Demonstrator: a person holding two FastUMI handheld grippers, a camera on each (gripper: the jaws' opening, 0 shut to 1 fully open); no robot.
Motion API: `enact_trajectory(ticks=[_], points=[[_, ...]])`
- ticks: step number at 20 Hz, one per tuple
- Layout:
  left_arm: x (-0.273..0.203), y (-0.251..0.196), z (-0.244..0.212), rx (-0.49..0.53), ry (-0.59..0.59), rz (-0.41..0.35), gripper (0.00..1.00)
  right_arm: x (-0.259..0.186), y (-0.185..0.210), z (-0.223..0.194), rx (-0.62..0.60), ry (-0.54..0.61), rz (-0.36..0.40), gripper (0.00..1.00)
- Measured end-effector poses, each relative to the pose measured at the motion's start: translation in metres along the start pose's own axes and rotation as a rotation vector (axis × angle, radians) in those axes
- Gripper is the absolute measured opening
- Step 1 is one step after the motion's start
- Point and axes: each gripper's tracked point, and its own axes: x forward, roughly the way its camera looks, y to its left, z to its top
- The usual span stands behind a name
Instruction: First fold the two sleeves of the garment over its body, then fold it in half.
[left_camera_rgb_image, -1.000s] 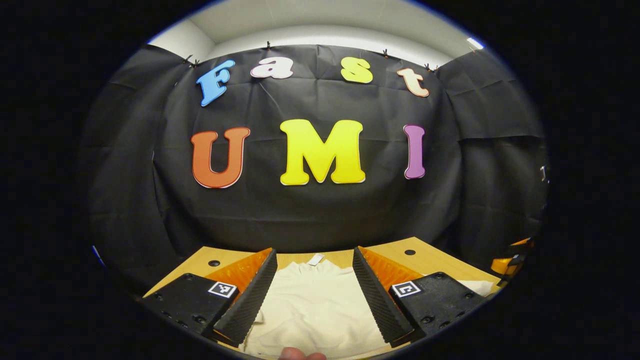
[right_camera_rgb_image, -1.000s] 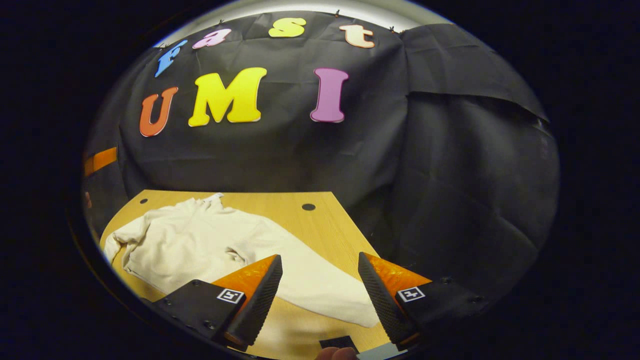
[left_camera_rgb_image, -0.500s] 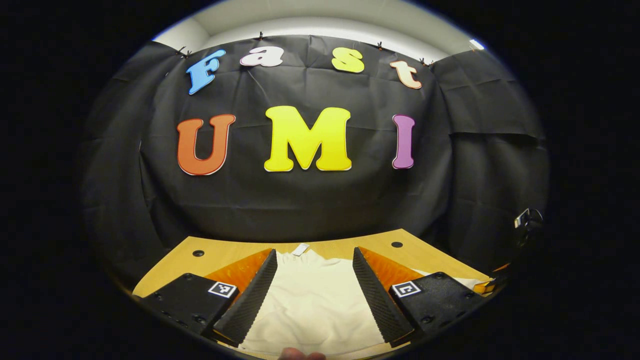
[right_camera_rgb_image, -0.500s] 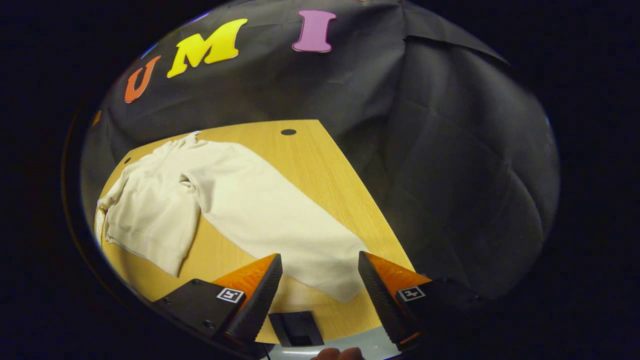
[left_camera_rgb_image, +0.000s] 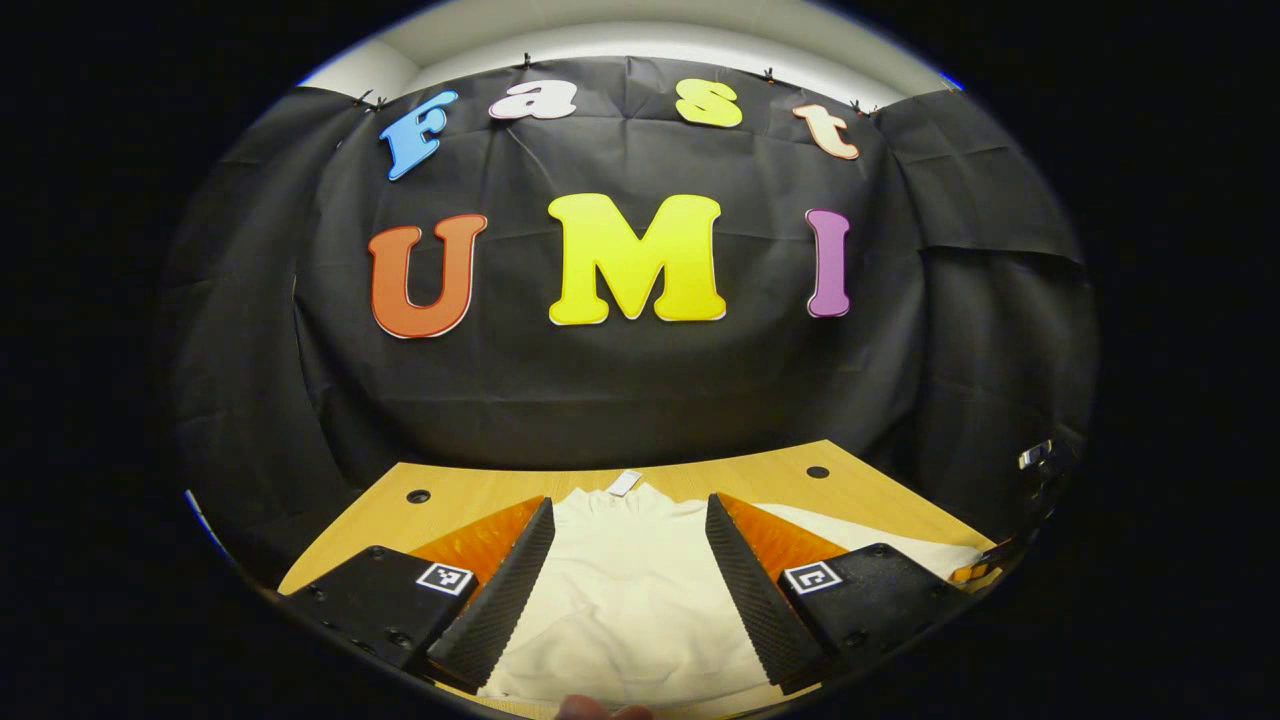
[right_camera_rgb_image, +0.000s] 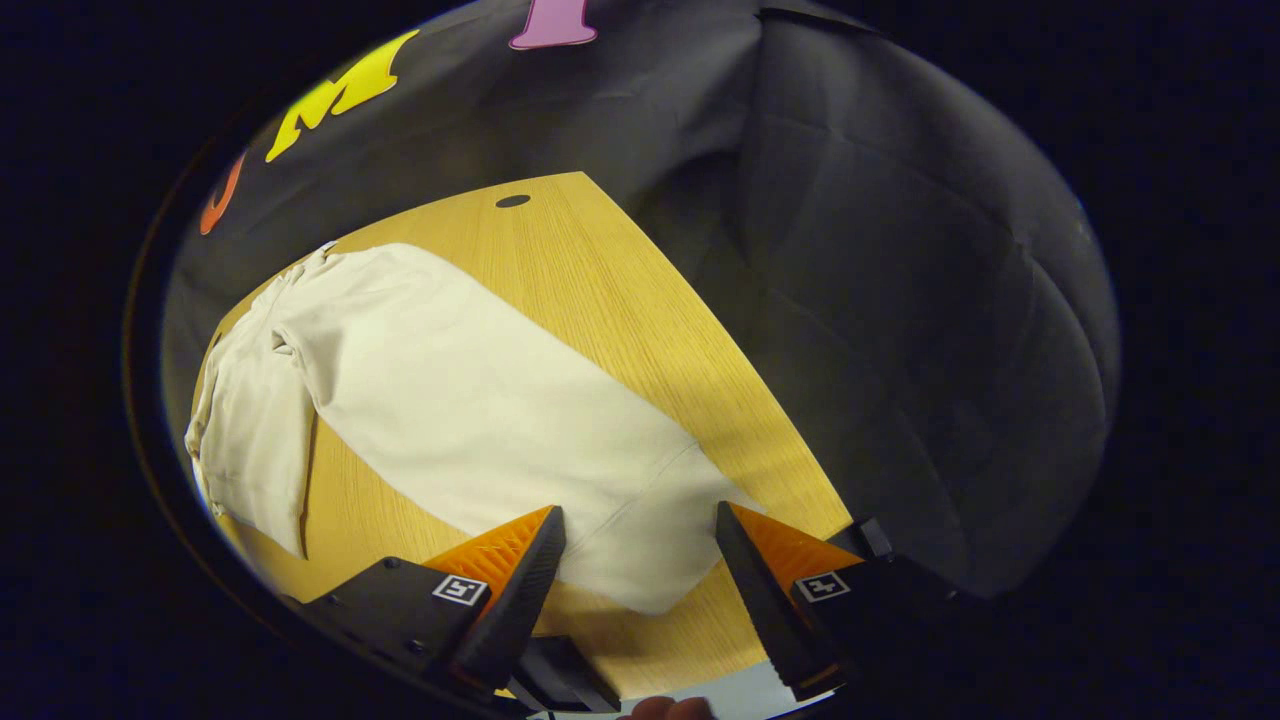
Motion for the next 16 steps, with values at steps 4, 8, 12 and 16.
enact_trajectory(ticks=[4,8,12,16], points=[[0.000,-0.001,-0.004,-0.005,0.019,-0.010,0.96,0.004,0.004,0.000,-0.065,0.004,0.050,0.92],[-0.002,0.000,-0.002,0.009,0.005,0.001,0.97,0.004,0.008,0.000,-0.108,0.024,0.072,0.44],[-0.003,0.015,-0.003,0.006,0.011,0.029,0.96,0.004,0.007,-0.002,-0.121,0.046,0.042,0.12],[-0.008,0.030,-0.004,0.002,0.005,0.068,0.96,0.006,0.008,0.000,-0.126,0.061,0.026,0.02]])
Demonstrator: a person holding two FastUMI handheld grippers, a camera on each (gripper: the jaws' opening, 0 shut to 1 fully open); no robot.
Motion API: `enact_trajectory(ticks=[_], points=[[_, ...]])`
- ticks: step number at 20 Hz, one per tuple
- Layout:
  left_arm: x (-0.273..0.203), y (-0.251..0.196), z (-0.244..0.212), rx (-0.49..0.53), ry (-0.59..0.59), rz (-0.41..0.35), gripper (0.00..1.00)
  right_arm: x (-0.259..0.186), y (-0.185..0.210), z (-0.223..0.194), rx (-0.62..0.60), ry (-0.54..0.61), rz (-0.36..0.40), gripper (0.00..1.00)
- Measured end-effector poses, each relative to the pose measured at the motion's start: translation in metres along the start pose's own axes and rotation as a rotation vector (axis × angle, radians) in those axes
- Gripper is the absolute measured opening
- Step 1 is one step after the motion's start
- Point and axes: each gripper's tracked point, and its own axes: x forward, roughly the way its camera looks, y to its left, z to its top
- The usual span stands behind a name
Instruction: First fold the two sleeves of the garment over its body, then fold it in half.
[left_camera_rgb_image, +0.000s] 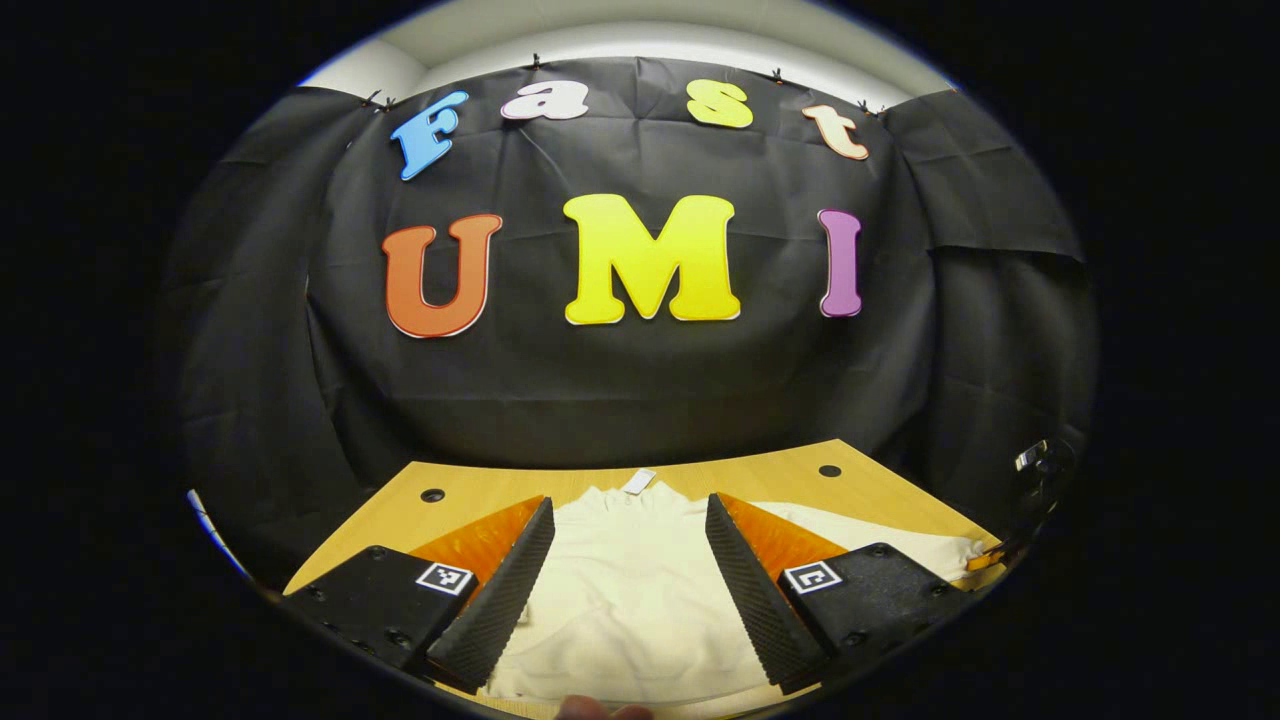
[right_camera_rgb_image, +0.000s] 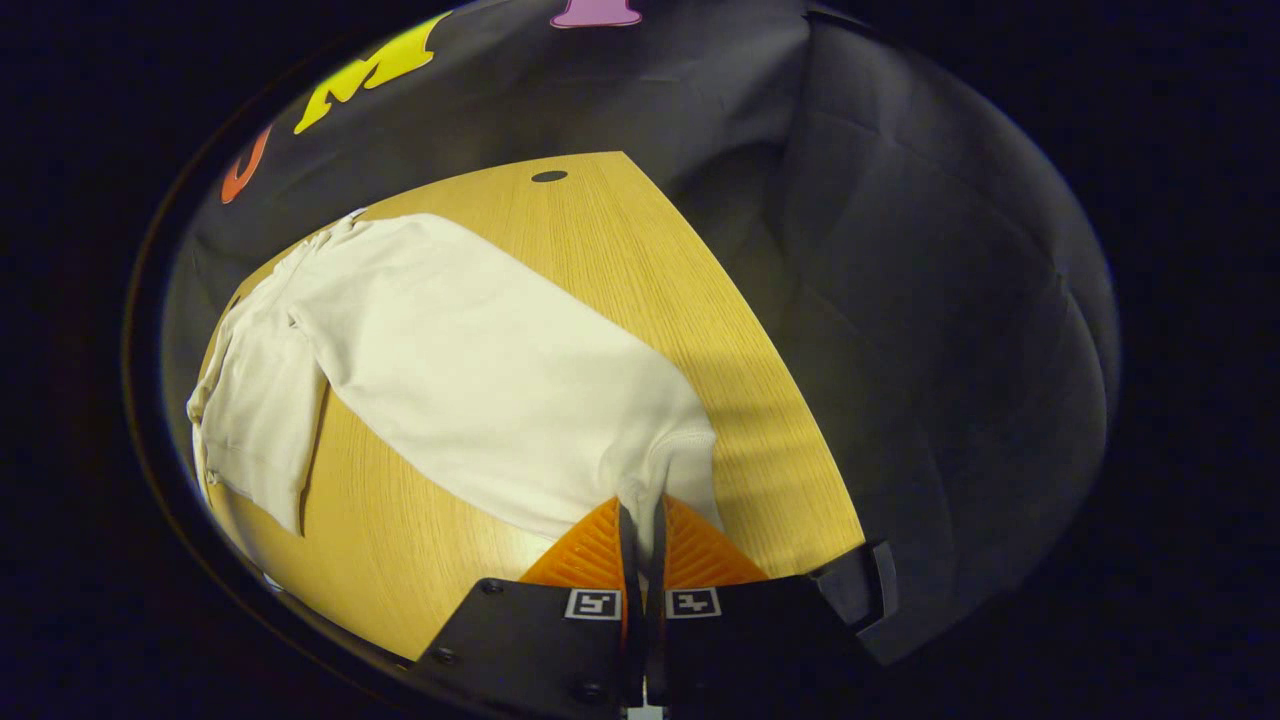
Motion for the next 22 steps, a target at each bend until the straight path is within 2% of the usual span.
enact_trajectory(ticks=[4,10,17,22], points=[[-0.005,0.024,-0.003,-0.012,-0.002,0.049,0.96,-0.011,0.000,0.013,0.056,-0.003,0.000,0.01],[-0.008,0.055,-0.018,-0.052,0.035,0.113,0.97,-0.054,0.015,0.067,0.019,-0.109,0.014,0.01],[-0.014,0.084,-0.027,-0.072,0.031,0.153,0.97,-0.107,0.070,0.171,-0.054,-0.277,0.072,0.01],[-0.022,0.109,-0.029,-0.088,0.019,0.182,0.97,-0.145,0.134,0.252,-0.145,-0.402,0.138,0.01]])
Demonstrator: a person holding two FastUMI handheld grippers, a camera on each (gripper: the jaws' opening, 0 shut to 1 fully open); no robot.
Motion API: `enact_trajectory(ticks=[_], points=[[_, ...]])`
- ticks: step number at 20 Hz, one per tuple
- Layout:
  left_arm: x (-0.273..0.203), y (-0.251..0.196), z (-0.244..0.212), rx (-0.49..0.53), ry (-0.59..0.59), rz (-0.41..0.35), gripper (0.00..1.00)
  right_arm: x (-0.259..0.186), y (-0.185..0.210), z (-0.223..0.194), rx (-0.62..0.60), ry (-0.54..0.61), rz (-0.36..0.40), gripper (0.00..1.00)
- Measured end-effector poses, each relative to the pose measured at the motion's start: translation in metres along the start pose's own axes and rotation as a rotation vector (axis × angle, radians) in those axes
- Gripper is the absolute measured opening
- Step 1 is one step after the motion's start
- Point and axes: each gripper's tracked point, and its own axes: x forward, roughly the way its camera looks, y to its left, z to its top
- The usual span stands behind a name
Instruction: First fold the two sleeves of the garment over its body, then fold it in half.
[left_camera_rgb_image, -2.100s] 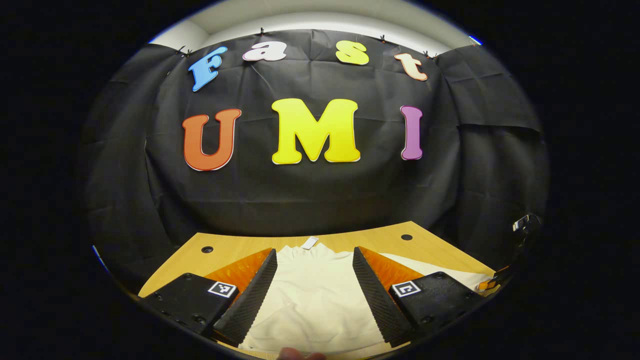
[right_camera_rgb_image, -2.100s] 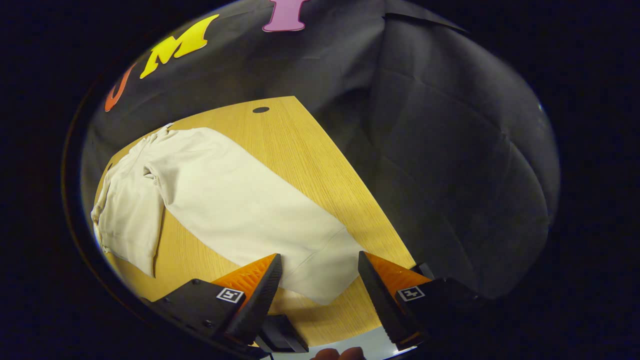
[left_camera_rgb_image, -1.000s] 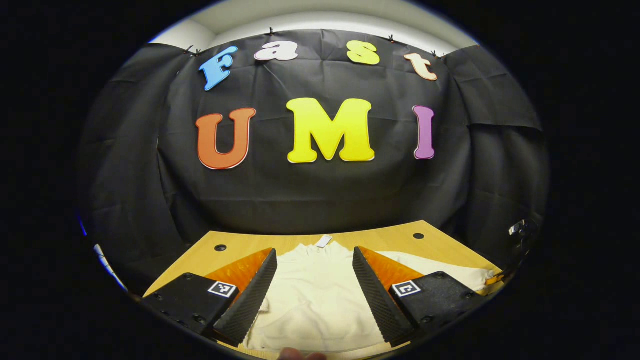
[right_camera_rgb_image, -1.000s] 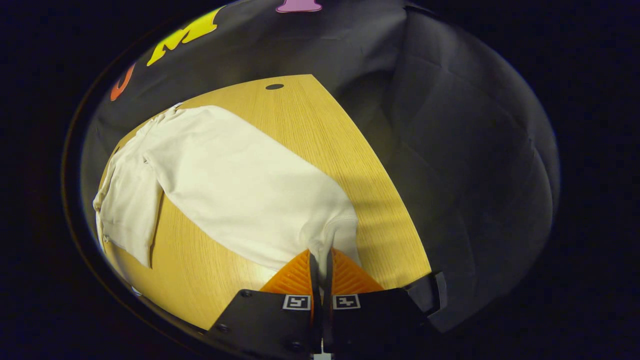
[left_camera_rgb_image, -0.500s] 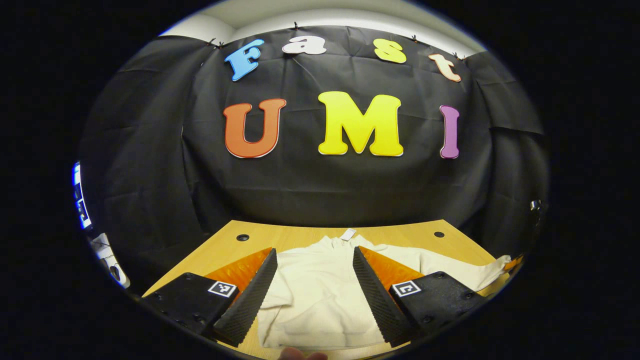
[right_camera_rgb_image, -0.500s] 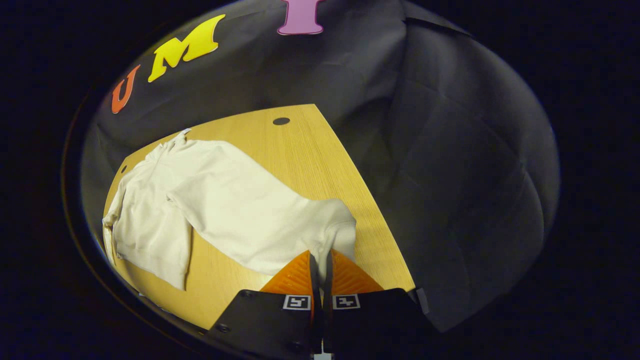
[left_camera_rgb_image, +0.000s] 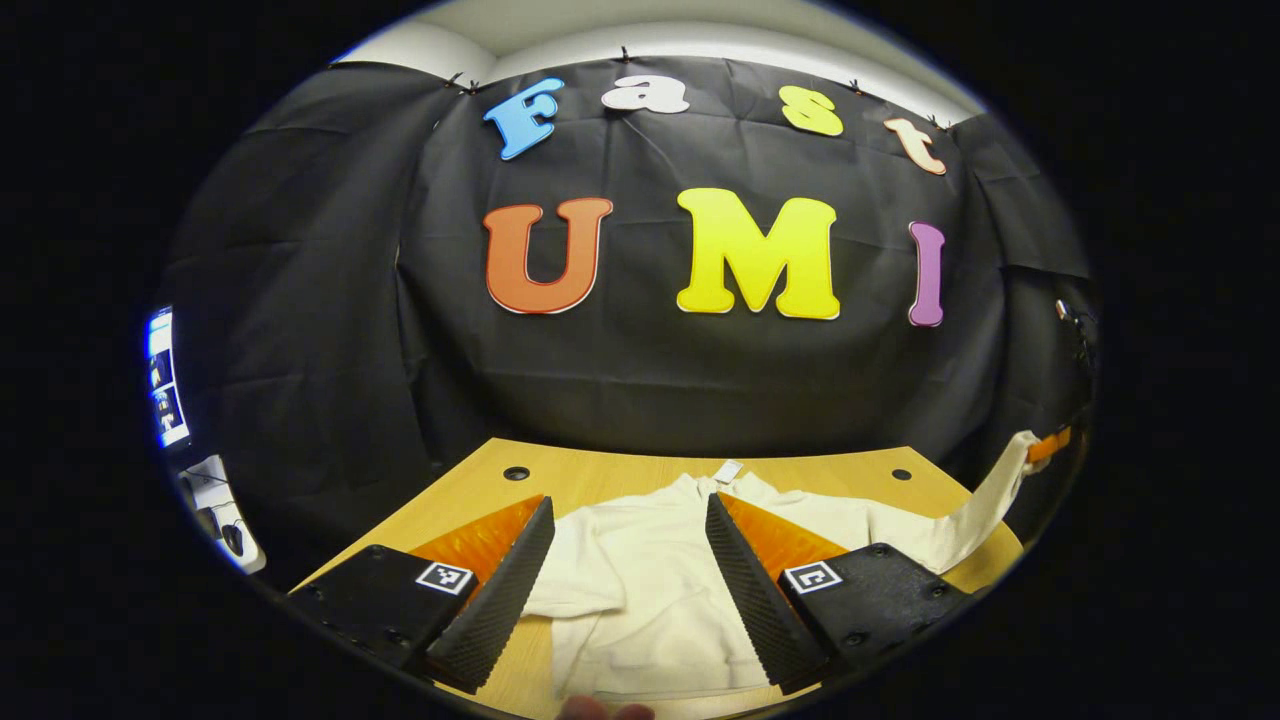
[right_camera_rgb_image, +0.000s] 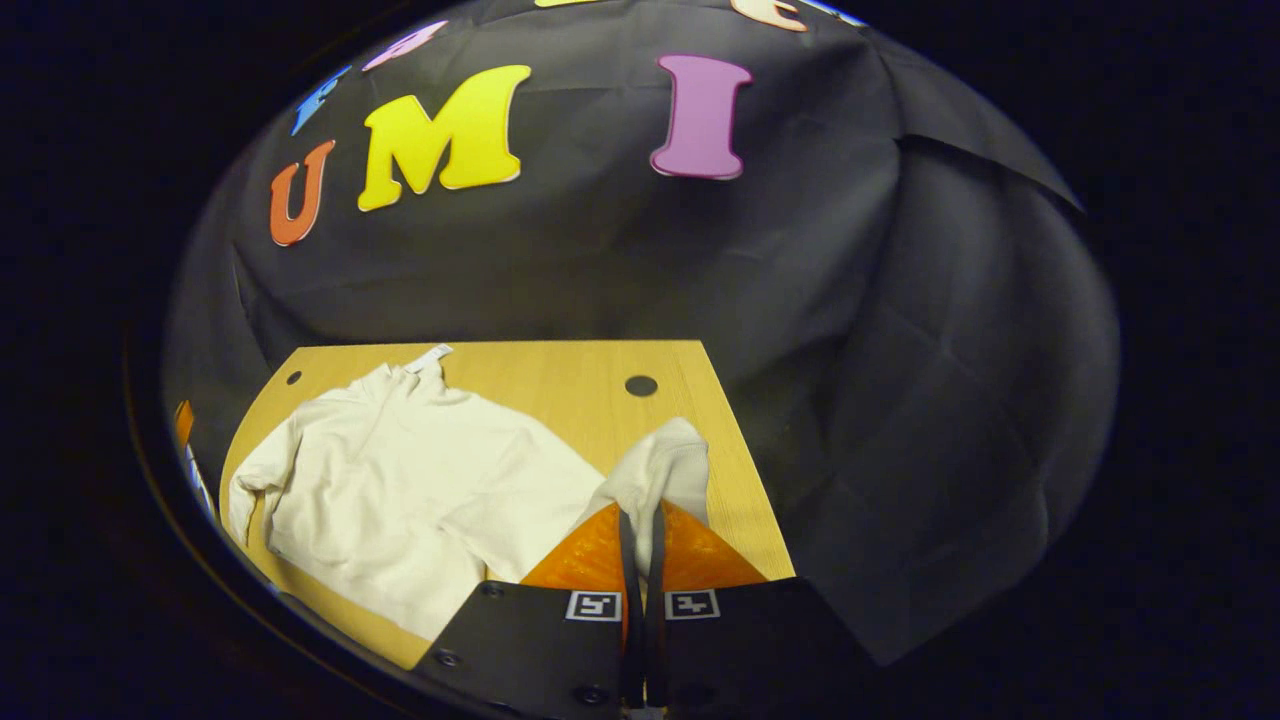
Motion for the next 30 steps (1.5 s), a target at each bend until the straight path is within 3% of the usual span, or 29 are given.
enact_trajectory(ticks=[6,12,20,30], points=[[-0.007,0.042,-0.003,-0.001,-0.003,0.072,0.97,0.020,0.092,0.071,-0.097,-0.073,0.111,0.00],[-0.028,0.107,-0.006,-0.016,-0.001,0.208,0.97,0.043,0.221,0.105,-0.208,-0.105,0.282,0.01],[-0.062,0.163,-0.012,-0.038,0.006,0.320,0.97,0.067,0.361,0.105,-0.315,-0.093,0.445,0.01],[-0.061,0.170,-0.034,-0.087,0.060,0.306,0.97,0.118,0.488,0.050,-0.428,-0.007,0.521,0.01]])
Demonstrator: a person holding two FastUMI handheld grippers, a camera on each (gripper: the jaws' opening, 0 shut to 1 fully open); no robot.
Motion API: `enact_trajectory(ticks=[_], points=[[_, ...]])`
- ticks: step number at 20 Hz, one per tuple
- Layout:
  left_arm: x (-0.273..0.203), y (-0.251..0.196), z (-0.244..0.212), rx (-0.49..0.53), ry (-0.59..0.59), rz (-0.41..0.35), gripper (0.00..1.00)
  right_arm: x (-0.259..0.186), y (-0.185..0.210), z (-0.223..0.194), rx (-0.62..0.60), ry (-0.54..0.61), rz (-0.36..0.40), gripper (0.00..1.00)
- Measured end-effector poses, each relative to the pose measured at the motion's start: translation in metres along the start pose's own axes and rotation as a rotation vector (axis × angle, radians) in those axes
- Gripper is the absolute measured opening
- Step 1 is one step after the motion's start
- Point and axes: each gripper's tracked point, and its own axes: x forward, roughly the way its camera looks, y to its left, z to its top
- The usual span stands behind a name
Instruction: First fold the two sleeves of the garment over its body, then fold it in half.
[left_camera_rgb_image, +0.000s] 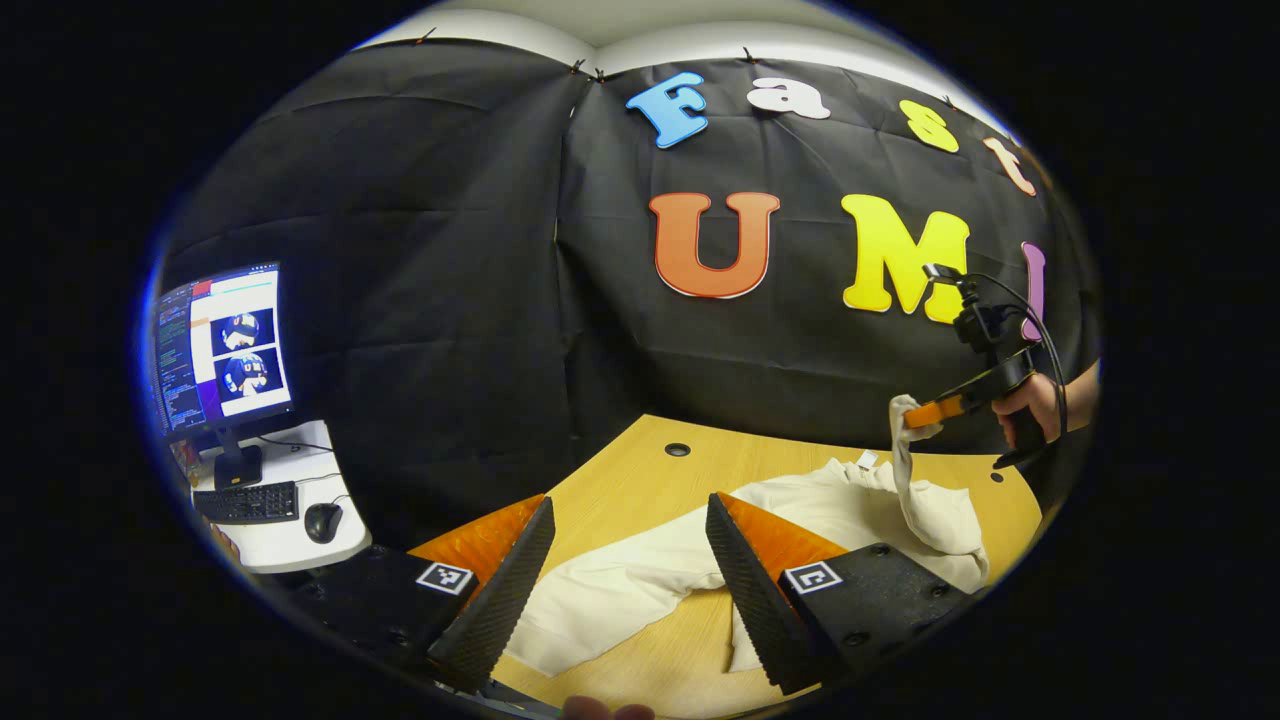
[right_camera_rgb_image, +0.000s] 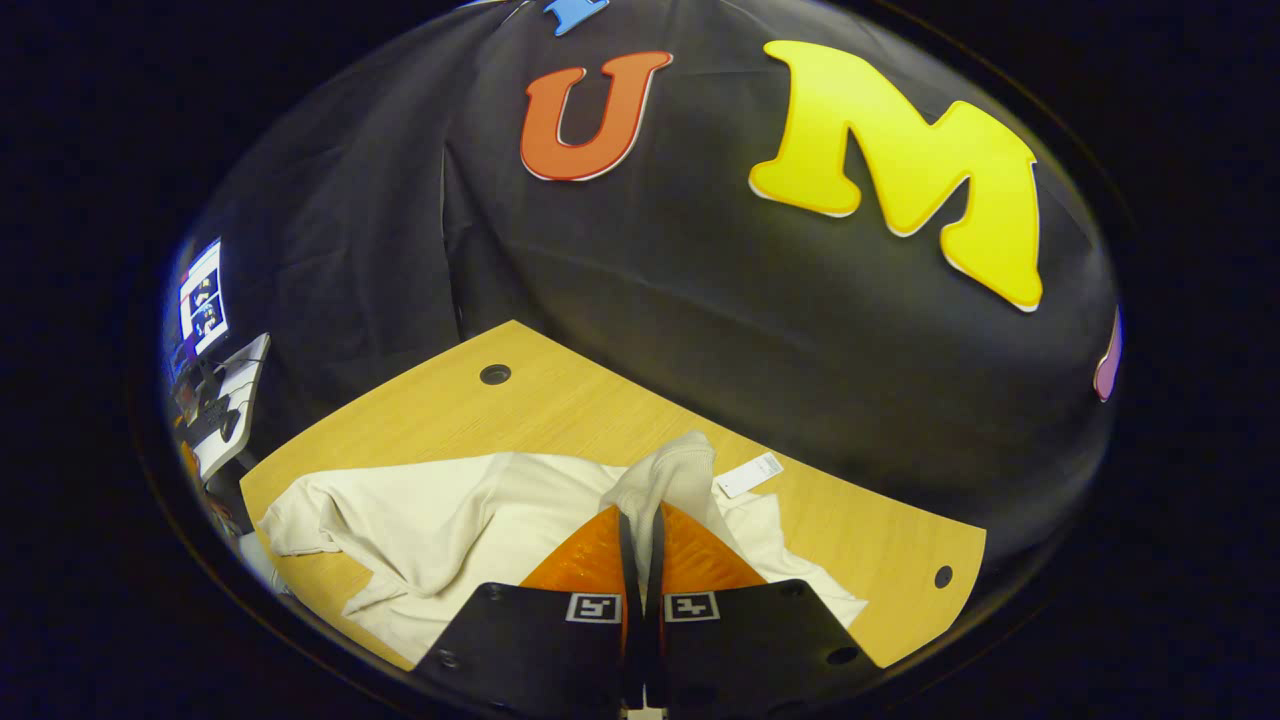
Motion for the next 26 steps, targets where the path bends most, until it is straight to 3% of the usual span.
enact_trajectory(ticks=[8,17,20,22,26], points=[[-0.002,0.024,-0.014,0.007,0.027,0.036,0.97,0.091,0.078,-0.040,-0.058,0.129,0.042,0.00],[-0.005,0.037,-0.026,0.008,0.054,0.044,0.97,0.125,0.113,-0.067,0.005,0.177,0.003,0.05],[-0.004,0.035,-0.026,0.021,0.052,0.028,0.97,0.111,0.128,-0.061,0.042,0.141,0.052,0.12],[-0.003,0.033,-0.026,0.022,0.048,0.020,0.97,0.102,0.147,-0.045,0.074,0.091,0.122,0.27],[0.001,0.034,-0.027,0.012,0.041,0.009,0.97,0.077,0.166,-0.021,0.018,0.012,0.164,0.52]])
